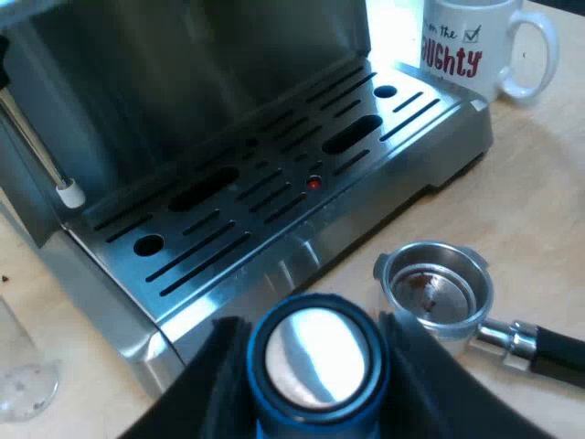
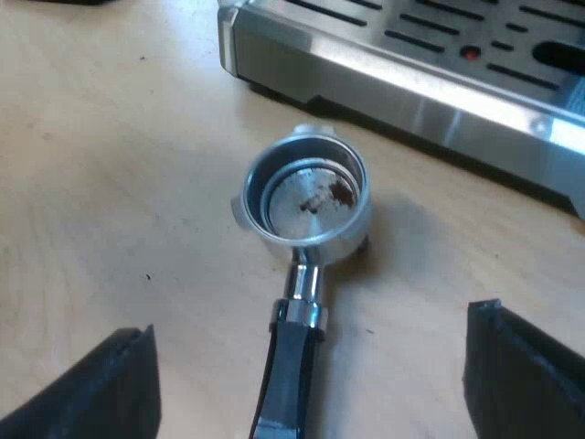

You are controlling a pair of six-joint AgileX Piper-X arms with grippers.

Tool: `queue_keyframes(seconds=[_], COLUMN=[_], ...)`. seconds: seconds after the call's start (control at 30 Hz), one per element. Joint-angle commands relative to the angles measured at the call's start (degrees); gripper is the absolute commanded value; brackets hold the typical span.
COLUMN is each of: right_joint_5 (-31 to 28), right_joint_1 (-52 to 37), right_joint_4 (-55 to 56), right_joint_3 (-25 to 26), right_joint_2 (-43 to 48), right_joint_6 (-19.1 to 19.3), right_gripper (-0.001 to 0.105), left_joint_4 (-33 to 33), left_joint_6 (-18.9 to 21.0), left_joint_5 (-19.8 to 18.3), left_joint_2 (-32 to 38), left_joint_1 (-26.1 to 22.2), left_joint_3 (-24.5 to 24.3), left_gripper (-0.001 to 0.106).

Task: Grind coffee beans and then tamp

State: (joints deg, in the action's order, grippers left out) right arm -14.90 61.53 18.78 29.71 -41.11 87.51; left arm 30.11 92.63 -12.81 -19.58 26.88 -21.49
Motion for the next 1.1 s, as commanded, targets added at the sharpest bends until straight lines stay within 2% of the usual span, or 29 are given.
queue_keyframes(seconds=[0.03,0.23,0.43,0.57,0.7,0.93,1.1], right_joint_5=[0.2,0.2,0.2,0.2,0.2,0.2,0.2], right_joint_1=[-0.2,-0.2,-0.2,-0.2,-0.2,-0.2,-0.2], right_joint_4=[-2.4,-4.0,-4.0,-4.0,-4.0,-4.0,-4.0], right_joint_3=[-0.5,-0.5,-0.5,-0.5,-0.5,-0.5,-0.5], right_joint_2=[0.8,0.8,0.8,0.8,0.8,0.8,0.8], right_joint_6=[-0.4,0.2,0.1,0.1,0.1,0.1,0.1], right_gripper=[0.07,0.07,0.07,0.07,0.07,0.07,0.07], left_joint_4=[2.3,2.6,2.6,2.6,2.6,2.0,-1.9], left_joint_6=[-0.1,-1.2,-1.2,-1.2,-1.2,-1.2,-1.2], left_joint_5=[-0.3,-2.5,-2.5,-2.5,-5.3,-7.1,-7.3], left_joint_2=[0.4,0.4,-1.2,-4.4,-8.1,-12.5,-15.0], left_joint_1=[0.3,0.3,0.3,0.3,0.3,0.3,3.7], left_joint_3=[-1.9,-4.7,-5.8,-7.4,-9.3,-10.8,-11.0], left_gripper=[0.018,0.016,0.0,0.001,0.001,0.001,0.001])
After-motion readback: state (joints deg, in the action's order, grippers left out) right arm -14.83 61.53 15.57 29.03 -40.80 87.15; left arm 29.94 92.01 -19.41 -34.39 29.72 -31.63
